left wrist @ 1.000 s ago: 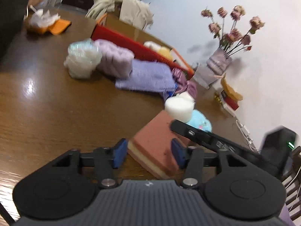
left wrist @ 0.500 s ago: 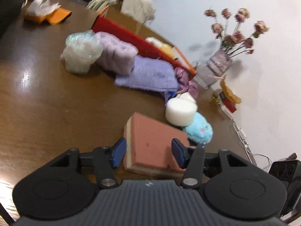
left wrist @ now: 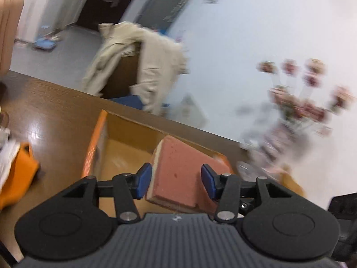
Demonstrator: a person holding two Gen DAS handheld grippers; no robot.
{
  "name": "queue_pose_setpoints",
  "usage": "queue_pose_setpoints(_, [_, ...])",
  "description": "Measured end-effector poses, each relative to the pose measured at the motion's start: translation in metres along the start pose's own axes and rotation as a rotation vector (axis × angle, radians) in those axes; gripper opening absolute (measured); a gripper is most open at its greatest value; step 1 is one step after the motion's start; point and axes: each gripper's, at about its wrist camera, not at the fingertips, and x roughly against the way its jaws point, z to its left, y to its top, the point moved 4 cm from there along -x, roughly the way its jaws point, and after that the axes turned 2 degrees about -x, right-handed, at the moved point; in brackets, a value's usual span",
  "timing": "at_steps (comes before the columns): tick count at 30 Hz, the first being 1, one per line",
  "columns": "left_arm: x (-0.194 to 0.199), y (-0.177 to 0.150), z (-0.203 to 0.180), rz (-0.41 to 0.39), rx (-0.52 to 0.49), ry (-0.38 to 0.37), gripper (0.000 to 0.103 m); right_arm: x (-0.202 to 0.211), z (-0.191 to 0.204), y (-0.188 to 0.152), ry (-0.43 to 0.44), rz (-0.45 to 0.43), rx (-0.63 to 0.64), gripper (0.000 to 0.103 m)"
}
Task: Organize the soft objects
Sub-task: 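Lower the sponge into the cardboard box and open the right gripper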
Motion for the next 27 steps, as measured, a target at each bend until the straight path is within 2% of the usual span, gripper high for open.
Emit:
queue_pose_setpoints(3, [-0.060, 0.023, 0.027, 0.066, 0.070, 0.072, 0.050, -0.078, -0.025, 0.027, -0.060, 0.091, -0.085, 0.034])
queue_pose_setpoints(4, [-0.078, 0.028, 0.037, 0.092, 0.095, 0.085, 0.053, -0.095, -0.030, 0.029, -0.078, 0.106, -0.098, 0.034])
queue_pose_setpoints(6, [-0.107, 0.031, 0.052, 0.120, 0.142, 0.129, 0.054, -0.133, -0.044, 0.031, -0.112, 0.143, -0.105, 0.034])
queue_pose_setpoints(7, [-0.116, 0.029, 0.058, 0.133, 0.144, 0.145, 0.054, -0.148, -0.052, 0.029, -0.132, 0.160, -0.133, 0.034])
queue_pose_setpoints(9, [-0.120, 0.031, 0.058, 0.097, 0.106, 0.189, 0.057, -0.172, -0.063, 0.020, -0.167, 0.223, -0.165, 0.034])
queue_pose_setpoints(12, [-0.106, 0.034, 0.055, 0.063, 0.080, 0.134, 0.061, -0.182, -0.064, 0.015, -0.174, 0.249, -0.150, 0.034])
queue_pose_setpoints(15, [-0.089, 0.035, 0.049, 0.066, 0.070, 0.092, 0.061, -0.175, -0.055, 0.025, -0.164, 0.206, -0.106, 0.034])
queue_pose_setpoints(18, [-0.059, 0.034, 0.034, 0.046, 0.037, 0.095, 0.062, -0.148, -0.038, 0.034, -0.162, 0.154, -0.029, 0.035])
queue_pose_setpoints(24, [0.021, 0.010, -0.021, -0.021, -0.116, -0.013, 0.075, -0.031, -0.008, 0.040, -0.140, 0.042, 0.133, 0.045])
queue_pose_setpoints(27, [0.065, -0.022, -0.048, -0.040, -0.177, -0.071, 0.078, 0.029, 0.006, 0.032, -0.124, -0.010, 0.194, 0.045])
